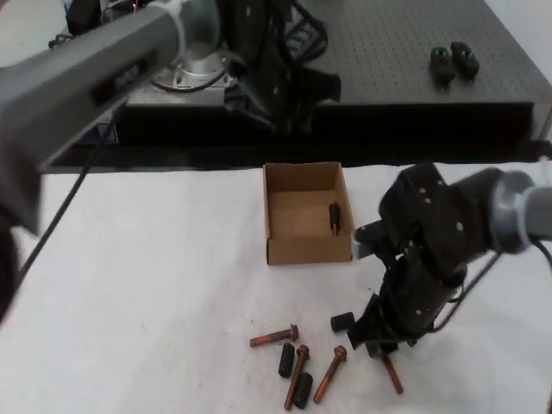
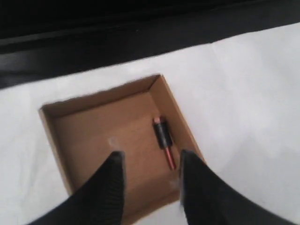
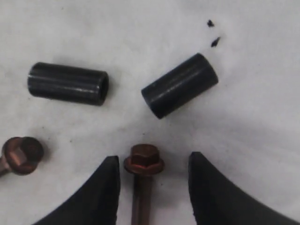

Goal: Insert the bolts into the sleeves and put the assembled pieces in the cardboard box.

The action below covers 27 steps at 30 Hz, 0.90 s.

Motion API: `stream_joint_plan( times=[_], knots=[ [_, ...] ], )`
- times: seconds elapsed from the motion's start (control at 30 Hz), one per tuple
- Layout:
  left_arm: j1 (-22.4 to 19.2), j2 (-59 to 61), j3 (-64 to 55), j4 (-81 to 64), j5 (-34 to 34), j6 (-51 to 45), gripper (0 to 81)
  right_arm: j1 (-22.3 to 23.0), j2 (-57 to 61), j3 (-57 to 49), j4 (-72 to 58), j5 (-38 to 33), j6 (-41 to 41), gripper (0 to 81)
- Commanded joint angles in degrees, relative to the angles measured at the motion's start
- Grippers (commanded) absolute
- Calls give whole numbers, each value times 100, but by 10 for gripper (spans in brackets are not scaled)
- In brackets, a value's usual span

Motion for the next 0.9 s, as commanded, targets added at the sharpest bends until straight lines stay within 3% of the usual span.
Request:
stream_joint_plan(
  times=[0.0,0.2,0.4,0.6,0.73,0.87],
  knots=[
    [3,-15,-71,43,-64,84,285,18,273,-272,660,168,-146,309],
    [3,-767,1291,-456,-96,113,285,18,273,-107,598,131,-146,242],
    [-48,-1100,2194,-469,417,394,285,18,285,-63,579,131,-390,17],
    [-535,-1070,2490,-290,629,835,285,-38,-134,-23,560,95,-388,27],
    [-855,-944,2476,-331,308,1171,285,-134,-782,214,740,-6,-314,27],
    [-937,-683,2476,-66,165,924,285,-226,-1568,697,845,-9,-213,27]
  ],
)
